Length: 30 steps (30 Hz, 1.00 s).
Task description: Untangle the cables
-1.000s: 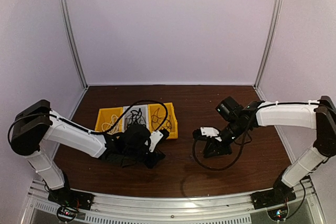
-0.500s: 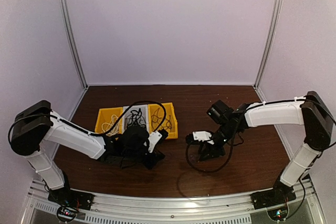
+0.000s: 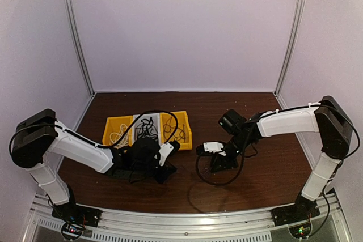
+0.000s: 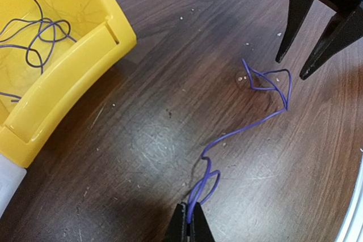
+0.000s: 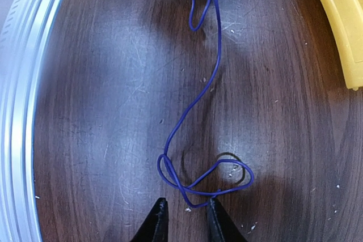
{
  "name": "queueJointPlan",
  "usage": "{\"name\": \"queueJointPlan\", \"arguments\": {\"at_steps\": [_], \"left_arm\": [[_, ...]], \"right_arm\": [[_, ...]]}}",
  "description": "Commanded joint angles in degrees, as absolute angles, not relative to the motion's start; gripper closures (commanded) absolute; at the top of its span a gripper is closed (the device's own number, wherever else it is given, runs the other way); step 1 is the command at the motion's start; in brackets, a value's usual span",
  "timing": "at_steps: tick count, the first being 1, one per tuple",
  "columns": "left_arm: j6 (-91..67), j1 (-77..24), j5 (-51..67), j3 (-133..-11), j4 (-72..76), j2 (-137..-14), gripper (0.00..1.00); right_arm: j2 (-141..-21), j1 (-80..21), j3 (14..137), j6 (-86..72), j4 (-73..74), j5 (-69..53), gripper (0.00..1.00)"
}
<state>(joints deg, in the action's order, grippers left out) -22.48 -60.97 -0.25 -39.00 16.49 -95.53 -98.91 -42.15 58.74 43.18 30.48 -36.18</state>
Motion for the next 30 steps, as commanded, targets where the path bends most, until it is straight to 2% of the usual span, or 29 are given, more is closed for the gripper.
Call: {"name": "queueJointPlan", "arguments": {"at_steps": [1, 12, 13, 16, 18, 24, 30], "left_arm": [[-22.94, -61.26, -1.32, -38.80, 19.16, -94.83, 1.00], [-22.70, -61.25, -1.41, -39.28, 19.25, -94.77, 1.00], [-22.68, -61.20, -1.38, -39.29, 19.25, -94.75, 1.00], [-22.68, -61.25, -1.55, -39.22, 19.05, -94.91, 1.00], [-22.59, -61.22, -1.43, -39.13, 18.35, -94.63, 1.00], [-23.31, -61.26, -2.97, -34.90, 18.12, -90.73, 1.00], [-23.59, -61.26, -5.01, -33.52, 15.80, -88.45, 1.00]], "right_arm": [[-99.47, -42.88, 59.84, 43.50, 30.52, -36.30, 0.74], [-101.06, -43.97, 59.58, 43.91, 30.30, -36.11, 0.72], [-101.30, -44.05, 59.65, 43.35, 29.85, -35.81, 0.75], [-100.37, -43.77, 60.01, 40.98, 28.28, -34.35, 0.97], [-98.74, -42.40, 60.58, 39.33, 27.92, -33.50, 1.00], [-93.50, -26.74, 64.31, 38.73, 33.04, -43.78, 1.00], [-89.93, -13.38, 64.34, 40.95, 36.07, -45.66, 1.00]]}}
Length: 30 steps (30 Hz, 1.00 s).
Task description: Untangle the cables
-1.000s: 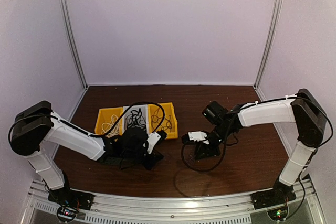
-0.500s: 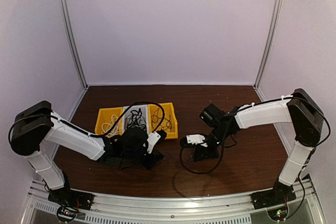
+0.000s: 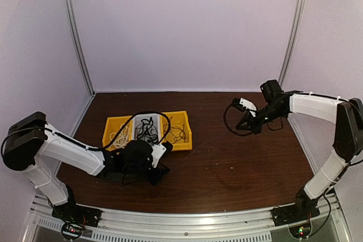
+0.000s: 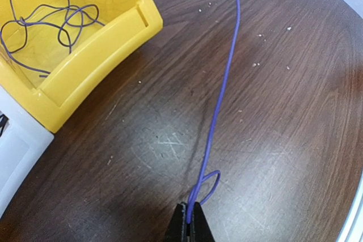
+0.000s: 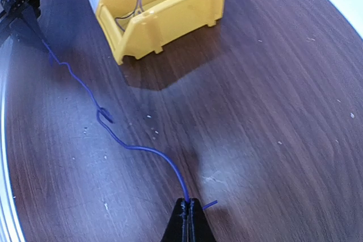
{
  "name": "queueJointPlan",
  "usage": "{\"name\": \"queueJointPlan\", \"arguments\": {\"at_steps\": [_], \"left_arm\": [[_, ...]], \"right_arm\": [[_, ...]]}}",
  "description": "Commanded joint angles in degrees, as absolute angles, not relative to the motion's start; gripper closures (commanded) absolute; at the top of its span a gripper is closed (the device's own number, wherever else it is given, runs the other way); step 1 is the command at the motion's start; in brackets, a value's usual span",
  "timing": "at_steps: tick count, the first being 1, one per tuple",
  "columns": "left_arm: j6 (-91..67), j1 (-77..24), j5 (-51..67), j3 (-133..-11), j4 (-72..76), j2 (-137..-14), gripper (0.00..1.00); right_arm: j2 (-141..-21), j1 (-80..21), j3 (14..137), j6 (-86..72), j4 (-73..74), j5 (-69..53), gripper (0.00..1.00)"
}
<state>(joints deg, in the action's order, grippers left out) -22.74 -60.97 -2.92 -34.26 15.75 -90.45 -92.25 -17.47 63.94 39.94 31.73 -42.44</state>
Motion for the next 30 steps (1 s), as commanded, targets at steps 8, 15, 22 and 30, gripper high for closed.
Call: {"name": "queueJointPlan", "arguments": {"at_steps": [8, 15, 22, 30], "left_arm": [[-21.37, -61.13, -9.28, -36.74, 9.00, -84.44, 1.00], [-18.98, -57.67, -12.50, -37.77, 1.10, -76.55, 1.00], [-19.19, -52.09, -12.35, -42.67, 1.78, -72.49, 1.00], [-21.19, -48.54, -11.17, -55.89, 2.68, -83.07, 1.00]], "right_arm": [[-88.14, -9.81, 63.27, 35.67, 31.78, -40.05, 1.00], [-88.60, -8.52, 63.38, 32.45, 27.47, -35.18, 1.00], [-88.72, -16.22, 69.25, 29.29, 28.59, -38.37, 1.00], [-97.98, -30.47, 81.30, 23.09, 28.55, -41.49, 1.00]]}}
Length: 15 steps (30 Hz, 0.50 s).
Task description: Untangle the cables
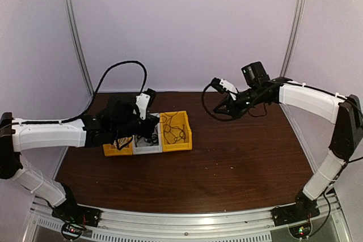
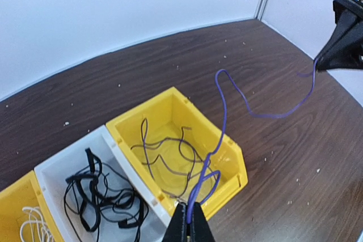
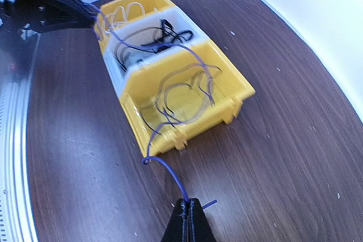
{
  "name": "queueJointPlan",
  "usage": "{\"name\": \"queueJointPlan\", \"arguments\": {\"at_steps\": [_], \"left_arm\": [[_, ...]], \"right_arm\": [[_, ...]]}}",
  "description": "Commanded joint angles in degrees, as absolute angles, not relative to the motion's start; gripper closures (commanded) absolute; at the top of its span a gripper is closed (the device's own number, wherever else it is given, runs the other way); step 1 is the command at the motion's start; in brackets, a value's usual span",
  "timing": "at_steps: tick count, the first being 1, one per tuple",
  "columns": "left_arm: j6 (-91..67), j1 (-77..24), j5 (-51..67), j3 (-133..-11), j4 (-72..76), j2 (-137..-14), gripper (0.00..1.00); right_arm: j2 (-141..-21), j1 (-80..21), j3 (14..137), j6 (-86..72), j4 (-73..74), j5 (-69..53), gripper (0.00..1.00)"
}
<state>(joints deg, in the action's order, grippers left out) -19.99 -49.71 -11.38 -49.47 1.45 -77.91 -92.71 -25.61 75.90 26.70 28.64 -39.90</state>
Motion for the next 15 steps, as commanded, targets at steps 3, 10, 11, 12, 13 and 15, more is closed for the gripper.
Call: {"name": "queueJointPlan", "arguments": {"at_steps": [3, 10, 11, 12, 13, 15], "left_arm": [[-21.47, -47.97, -10.62, -59.69, 3.13, -87.52, 1.00], [-25.86, -47.75, -11.58, -62.73, 4.31, -92.64, 1.00], [-26.50, -47.73, -11.85, -62.55, 4.61, -92.98, 1.00], [-27.00, -47.72, -12.14, -62.50, 4.70, -93.37, 1.00], [-27.34, -47.63, -12.32, -62.49, 4.74, -93.64, 1.00], [-28.01, -47.51, -12.89, -62.36, 4.70, -93.99, 1.00]], "right_arm": [[-102.71, -34.52, 85.00, 22.47, 27.76, -39.56, 1.00], [-112.36, -37.06, 92.93, 18.03, 23.76, -39.02, 1.00], [-113.47, -37.21, 93.44, 17.26, 22.93, -38.90, 1.00], [-114.68, -37.31, 94.32, 16.88, 22.63, -38.93, 1.00], [-115.95, -37.51, 95.42, 16.64, 22.82, -39.01, 1.00], [-118.76, -37.99, 98.05, 16.16, 23.32, -39.10, 1.00]]}}
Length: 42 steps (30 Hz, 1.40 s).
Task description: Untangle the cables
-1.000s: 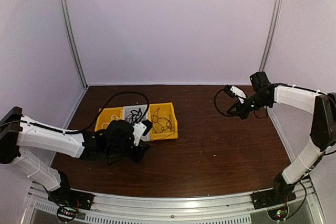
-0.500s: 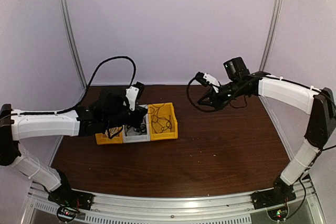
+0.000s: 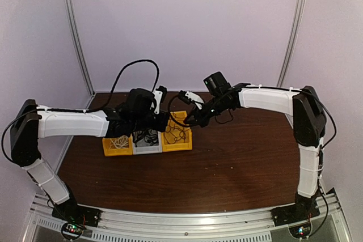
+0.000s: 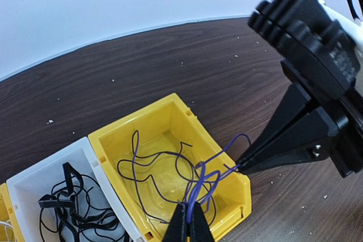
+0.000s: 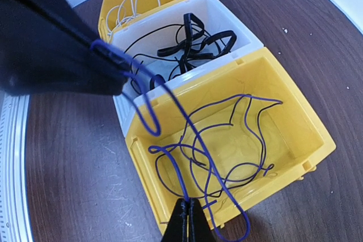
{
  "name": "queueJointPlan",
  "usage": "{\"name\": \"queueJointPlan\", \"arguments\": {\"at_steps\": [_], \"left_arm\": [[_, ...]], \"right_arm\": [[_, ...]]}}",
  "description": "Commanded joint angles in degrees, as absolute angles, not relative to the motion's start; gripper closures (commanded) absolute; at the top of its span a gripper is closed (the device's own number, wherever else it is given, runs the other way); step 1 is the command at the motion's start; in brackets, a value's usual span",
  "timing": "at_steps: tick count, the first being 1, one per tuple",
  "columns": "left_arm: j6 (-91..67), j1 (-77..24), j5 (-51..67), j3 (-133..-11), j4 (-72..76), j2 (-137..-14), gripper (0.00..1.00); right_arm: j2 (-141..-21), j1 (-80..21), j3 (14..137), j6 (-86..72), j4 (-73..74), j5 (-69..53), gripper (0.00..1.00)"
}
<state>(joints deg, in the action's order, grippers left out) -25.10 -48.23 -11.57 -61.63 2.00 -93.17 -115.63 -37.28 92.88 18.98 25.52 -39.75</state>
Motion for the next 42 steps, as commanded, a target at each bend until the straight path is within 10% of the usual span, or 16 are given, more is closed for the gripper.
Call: {"name": "queueJointPlan", "arguments": {"at_steps": [1, 20, 32, 37, 42], "left_arm": [[-28.48, -47.44, -13.63, -62.28, 4.66, -94.00, 1.00], [-33.07, -46.19, -13.17, -62.41, 5.99, -98.60, 1.00], [-37.22, -46.22, -9.92, -66.59, 9.38, -105.83, 1.00], [-36.89, -46.23, -10.81, -71.06, 3.96, -109.22, 0.69], [-34.58, -46.22, -11.82, -71.85, 0.95, -107.27, 0.61]], "right_arm": [[-120.09, -38.18, 99.09, 15.46, 23.33, -39.13, 1.00], [-127.41, -39.81, 107.65, 13.85, 29.39, -35.87, 0.83], [-106.60, -36.98, 84.77, 21.01, 30.96, -34.25, 0.62], [-95.63, -32.94, 77.35, 22.37, 30.67, -33.18, 0.61], [-84.02, -26.53, 69.93, 21.52, 28.13, -33.19, 0.60]]}}
